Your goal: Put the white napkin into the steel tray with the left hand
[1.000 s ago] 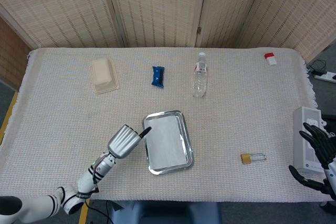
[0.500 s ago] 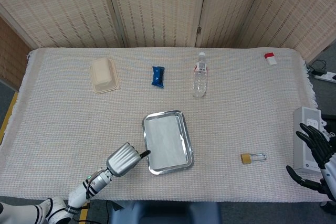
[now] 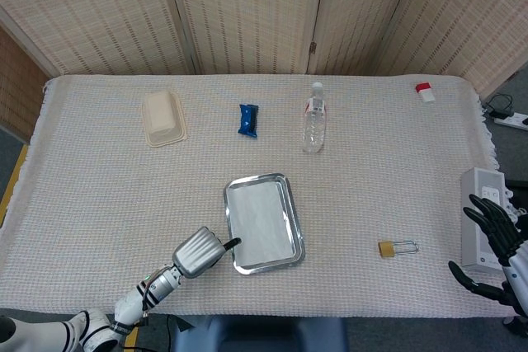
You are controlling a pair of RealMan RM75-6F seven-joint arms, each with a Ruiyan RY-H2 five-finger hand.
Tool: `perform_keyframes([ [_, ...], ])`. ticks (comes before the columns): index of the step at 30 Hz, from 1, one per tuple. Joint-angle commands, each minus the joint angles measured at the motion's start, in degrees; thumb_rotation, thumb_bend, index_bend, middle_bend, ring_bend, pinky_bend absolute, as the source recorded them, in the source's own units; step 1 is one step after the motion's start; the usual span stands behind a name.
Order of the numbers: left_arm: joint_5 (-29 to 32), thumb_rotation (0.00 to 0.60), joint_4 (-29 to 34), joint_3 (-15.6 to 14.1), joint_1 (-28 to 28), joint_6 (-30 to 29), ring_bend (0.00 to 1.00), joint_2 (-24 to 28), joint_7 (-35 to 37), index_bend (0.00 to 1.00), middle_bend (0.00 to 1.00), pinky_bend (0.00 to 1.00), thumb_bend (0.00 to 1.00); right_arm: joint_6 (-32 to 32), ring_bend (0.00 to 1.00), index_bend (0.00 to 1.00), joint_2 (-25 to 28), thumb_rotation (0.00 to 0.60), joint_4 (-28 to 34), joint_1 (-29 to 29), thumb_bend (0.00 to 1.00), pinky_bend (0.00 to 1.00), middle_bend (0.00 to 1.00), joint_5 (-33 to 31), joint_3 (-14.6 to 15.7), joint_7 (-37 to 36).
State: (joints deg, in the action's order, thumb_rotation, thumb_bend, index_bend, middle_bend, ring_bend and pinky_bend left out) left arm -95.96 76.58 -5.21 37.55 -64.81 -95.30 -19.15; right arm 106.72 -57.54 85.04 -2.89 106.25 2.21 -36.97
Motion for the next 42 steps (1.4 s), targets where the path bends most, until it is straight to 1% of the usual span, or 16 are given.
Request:
perform_keyframes([
  [1,-0.02,0.6,-0.4,-0.17,-0.2,0.35,1.0,-0.29,0.23,0.32,1.0,1.0,0.89,0.04,0.0,0.0,-0.02,0.6,0.04,0.01,0.4,0.0,0.0,0.11,0.06,0.12],
  [19,-0.88,0.6,-5.16,0.08,0.29,2.45,1.0,-3.48,2.85,0.33,1.0,1.0,0.89,1.7,0.0,0.0,0.25,0.6,-0.45,0.54,0.4,0.0,0.0,-0.31,-0.26,-1.11],
  [23,-1.4,0.6,-6.45,-0.32,0.35,2.58,1.0,-4.0,4.3,0.34,1.0,1.0,0.89,1.95,0.0,0.0,0.27,0.6,-0.43,0.64,0.4,0.0,0.0,-0.27,-0.27,-1.14],
  [31,-2.72,0.6,-9.64,-0.38,0.61,1.81,1.0,-5.96,5.95,0.34,1.0,1.0,0.89,1.8,0.0,0.0,0.24,0.6,-0.52,0.66,0.4,0.0,0.0,-0.71,-0.49,-0.82],
  [42,-4.29,0.6,-14.32,0.46,2.26,1.0,1.0,-8.81,9.35,0.34,1.0,1.0,0.89,0.74,0.0,0.0,0.23,0.6,-0.74,0.27,0.4,0.0,0.0,-1.7,-0.73,-1.77],
])
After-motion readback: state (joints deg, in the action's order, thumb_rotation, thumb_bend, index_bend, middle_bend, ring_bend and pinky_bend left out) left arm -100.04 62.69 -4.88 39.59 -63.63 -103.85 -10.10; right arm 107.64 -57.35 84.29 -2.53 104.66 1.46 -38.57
